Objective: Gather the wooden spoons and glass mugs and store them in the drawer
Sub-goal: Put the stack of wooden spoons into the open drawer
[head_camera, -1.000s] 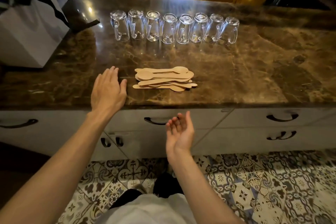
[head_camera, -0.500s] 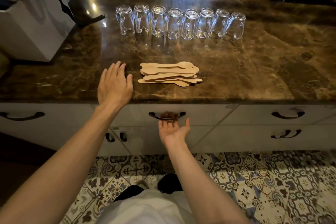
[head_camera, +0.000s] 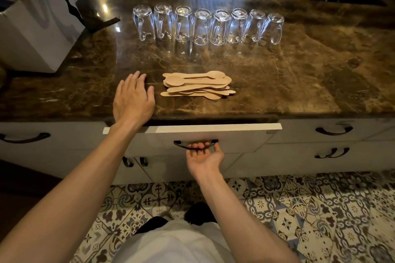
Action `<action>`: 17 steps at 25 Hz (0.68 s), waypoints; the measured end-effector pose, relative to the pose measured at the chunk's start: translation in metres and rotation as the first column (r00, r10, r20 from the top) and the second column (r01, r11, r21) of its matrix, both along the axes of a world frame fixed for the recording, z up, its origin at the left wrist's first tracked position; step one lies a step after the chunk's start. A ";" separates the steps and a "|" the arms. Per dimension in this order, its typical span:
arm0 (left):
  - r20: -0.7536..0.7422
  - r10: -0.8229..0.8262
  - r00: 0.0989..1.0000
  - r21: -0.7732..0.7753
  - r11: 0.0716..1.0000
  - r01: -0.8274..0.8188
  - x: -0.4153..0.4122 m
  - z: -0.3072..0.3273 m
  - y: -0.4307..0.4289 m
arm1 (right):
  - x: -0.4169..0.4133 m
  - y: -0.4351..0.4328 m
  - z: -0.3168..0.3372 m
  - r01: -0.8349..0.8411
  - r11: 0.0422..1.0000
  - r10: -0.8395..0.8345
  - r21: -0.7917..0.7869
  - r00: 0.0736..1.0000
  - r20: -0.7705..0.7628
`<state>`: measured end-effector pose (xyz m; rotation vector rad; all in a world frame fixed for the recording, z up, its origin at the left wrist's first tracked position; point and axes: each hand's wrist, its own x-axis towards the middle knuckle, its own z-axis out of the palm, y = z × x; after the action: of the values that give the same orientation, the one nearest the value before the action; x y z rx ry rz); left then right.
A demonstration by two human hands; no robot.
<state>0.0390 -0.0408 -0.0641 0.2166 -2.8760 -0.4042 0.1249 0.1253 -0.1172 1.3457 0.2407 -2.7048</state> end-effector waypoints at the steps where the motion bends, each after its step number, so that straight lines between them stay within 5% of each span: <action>1: -0.004 -0.001 1.000 0.001 1.000 0.001 0.000 0.000 0.000 | 0.006 0.001 0.000 -0.004 1.000 0.004 -0.006 1.000 0.010; 17: -0.041 -0.017 0.999 0.034 0.999 0.018 0.000 -0.003 -0.003 | 0.123 0.019 -0.003 -0.075 0.997 0.066 0.025 0.966 0.252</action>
<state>0.0389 -0.0435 -0.0667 0.1869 -2.8351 -0.4560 0.2484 0.1442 -0.1199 1.6371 0.3054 -2.4511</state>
